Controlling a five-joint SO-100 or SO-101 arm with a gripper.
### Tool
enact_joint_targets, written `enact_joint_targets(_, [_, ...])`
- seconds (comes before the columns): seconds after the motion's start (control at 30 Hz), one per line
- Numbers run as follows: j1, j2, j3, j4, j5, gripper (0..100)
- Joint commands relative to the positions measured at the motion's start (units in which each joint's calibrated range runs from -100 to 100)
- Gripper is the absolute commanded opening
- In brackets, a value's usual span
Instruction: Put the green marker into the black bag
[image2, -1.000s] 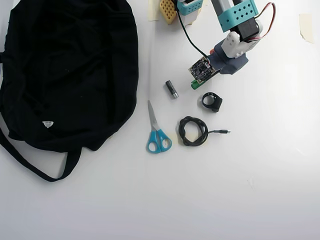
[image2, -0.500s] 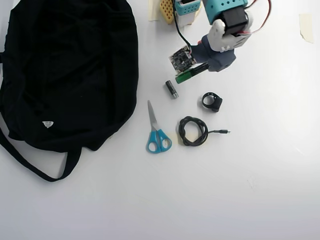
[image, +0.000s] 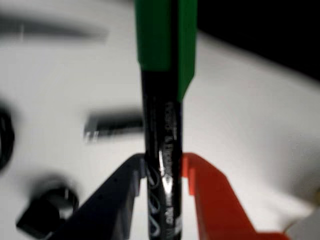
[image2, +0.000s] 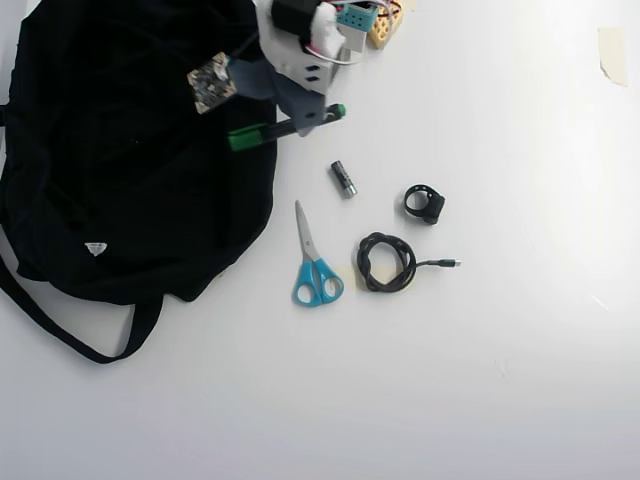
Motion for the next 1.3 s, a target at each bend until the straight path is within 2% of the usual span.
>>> enact_joint_targets(0.0, [9.5,-1.3,-5.2,0.0,6.5,2])
enact_joint_targets(0.1, [14.6,-1.3,-7.8,0.0,9.9,2])
enact_joint_targets(0.33, [27.6,2.9,-10.5,-3.7,13.6,2])
enact_joint_targets(0.37, [31.8,10.3,-12.0,-9.0,14.6,2])
enact_joint_targets(0.5, [36.2,31.0,-26.9,-13.1,16.5,2])
enact_joint_targets(0.63, [36.4,40.5,-33.7,-13.6,16.5,2])
enact_joint_targets(0.8, [35.6,39.9,-33.2,-11.0,16.0,3])
enact_joint_targets(0.83, [35.0,39.8,-33.7,-10.1,16.0,9])
enact_joint_targets(0.87, [34.8,39.7,-33.7,-9.9,15.7,20])
enact_joint_targets(0.9, [34.5,39.7,-33.7,-9.9,15.2,25])
enact_joint_targets(0.93, [33.9,39.5,-33.8,-9.4,14.9,29])
enact_joint_targets(1.0, [33.3,32.8,-33.7,-6.7,14.0,30])
enact_joint_targets(1.03, [32.4,25.1,-33.0,-2.7,14.0,30])
enact_joint_targets(1.1, [23.3,10.9,-32.8,6.3,13.9,30])
enact_joint_targets(1.13, [18.4,6.9,-32.8,7.5,13.9,30])
enact_joint_targets(1.27, [-9.3,-0.1,-25.4,8.4,7.1,30])
